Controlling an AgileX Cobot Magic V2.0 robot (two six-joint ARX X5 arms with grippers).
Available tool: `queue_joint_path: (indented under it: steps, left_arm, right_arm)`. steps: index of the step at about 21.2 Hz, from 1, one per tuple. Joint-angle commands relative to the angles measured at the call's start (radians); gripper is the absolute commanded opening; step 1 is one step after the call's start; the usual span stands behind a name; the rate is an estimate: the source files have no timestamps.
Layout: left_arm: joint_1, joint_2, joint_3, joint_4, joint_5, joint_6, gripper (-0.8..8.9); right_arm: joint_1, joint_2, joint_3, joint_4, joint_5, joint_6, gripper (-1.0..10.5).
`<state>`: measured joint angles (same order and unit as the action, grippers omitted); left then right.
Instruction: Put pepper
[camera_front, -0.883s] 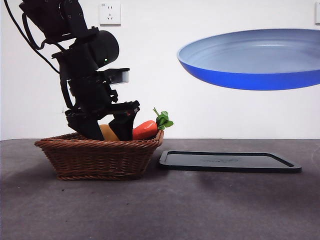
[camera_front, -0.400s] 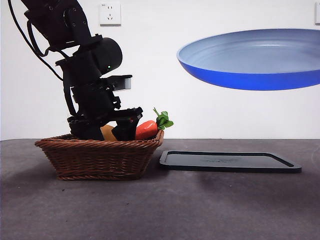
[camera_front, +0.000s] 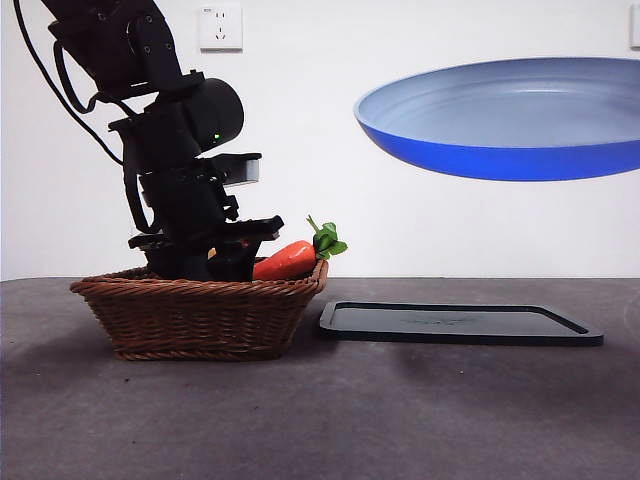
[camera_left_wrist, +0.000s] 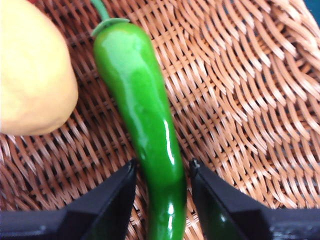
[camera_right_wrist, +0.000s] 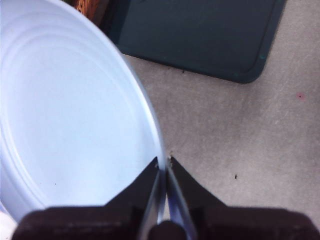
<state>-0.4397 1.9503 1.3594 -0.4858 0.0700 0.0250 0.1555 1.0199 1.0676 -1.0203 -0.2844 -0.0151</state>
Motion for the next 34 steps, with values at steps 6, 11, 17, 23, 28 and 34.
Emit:
queue_joint_path:
  steps: [6, 11, 17, 23, 28, 34]
  left_arm:
    - [-0.006, 0.036, 0.016, -0.006, 0.009, -0.026, 0.90]
    - [-0.006, 0.032, 0.016, -0.022, 0.010, -0.026, 0.31]
    - [-0.006, -0.051, 0.016, -0.032, 0.011, -0.026, 0.19]
    - [-0.017, -0.231, 0.016, -0.045, 0.021, -0.026, 0.19]
    - [-0.092, -0.406, 0.016, -0.016, 0.148, -0.034, 0.19]
    - [-0.269, -0.365, 0.016, -0.007, 0.190, -0.005, 0.19]
  right_arm:
    - [0.001, -0.002, 0.016, 0.011, -0.004, -0.012, 0.0]
    - [0.001, -0.002, 0.016, 0.013, -0.004, -0.013, 0.0]
    - [0.001, 0.001, 0.016, 0.020, -0.004, -0.012, 0.0]
    - [0.001, 0.054, 0.016, 0.048, -0.005, 0.009, 0.0]
    - [0.003, 0.249, 0.016, 0.166, -0.083, 0.072, 0.0]
    - [0.018, 0.411, 0.016, 0.334, -0.218, 0.209, 0.0]
